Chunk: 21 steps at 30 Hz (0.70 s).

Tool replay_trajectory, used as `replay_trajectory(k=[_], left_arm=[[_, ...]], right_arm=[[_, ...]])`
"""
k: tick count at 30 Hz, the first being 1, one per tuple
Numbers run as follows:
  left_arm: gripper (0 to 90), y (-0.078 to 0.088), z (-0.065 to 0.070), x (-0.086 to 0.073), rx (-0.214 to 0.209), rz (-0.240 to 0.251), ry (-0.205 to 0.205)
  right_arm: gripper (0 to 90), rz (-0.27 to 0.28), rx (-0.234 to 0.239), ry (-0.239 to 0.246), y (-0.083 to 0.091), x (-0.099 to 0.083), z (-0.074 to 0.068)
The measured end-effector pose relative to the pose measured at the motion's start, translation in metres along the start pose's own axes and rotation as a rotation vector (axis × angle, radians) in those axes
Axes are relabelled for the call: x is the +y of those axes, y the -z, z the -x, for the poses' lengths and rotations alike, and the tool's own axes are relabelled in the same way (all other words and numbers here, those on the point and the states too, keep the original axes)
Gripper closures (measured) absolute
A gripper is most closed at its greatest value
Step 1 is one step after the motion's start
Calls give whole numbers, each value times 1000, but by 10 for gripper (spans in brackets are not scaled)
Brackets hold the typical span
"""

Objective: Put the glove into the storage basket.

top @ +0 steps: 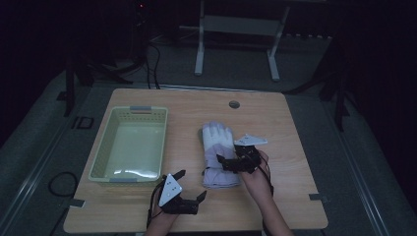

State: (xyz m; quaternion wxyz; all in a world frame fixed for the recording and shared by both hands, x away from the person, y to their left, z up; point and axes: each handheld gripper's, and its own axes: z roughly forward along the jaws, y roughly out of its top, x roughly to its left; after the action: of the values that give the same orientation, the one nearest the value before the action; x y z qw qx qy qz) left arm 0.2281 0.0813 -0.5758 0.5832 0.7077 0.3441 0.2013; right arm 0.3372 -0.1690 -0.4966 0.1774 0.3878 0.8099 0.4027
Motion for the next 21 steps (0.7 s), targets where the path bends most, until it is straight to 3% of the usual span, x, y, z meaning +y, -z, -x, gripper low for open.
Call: replay_trajectory(k=[2, 7, 11, 15, 16, 18, 21], left_arm=[[2, 0, -1, 0, -8, -3, 4], [2, -4, 1, 1, -31, -15, -29], [2, -5, 4, 5, -23, -10, -50], [2, -4, 1, 12, -21, 0, -61], [3, -5, 0, 13, -16, -8, -66], [3, -6, -1, 14, -15, -32, -73], [3, -10, -2, 17, -23, -52, -37]], right_arm=[[167, 11, -10, 37, 4, -1, 4], [168, 25, -85, 128, 16, -5, 13], [176, -3, -86, 144, 24, -8, 25], [177, 27, -57, 124, 33, -12, 39], [177, 44, -50, 138, 34, -13, 41], [174, 47, -85, 186, 36, -15, 43], [129, 10, -82, 172, 36, -16, 46]])
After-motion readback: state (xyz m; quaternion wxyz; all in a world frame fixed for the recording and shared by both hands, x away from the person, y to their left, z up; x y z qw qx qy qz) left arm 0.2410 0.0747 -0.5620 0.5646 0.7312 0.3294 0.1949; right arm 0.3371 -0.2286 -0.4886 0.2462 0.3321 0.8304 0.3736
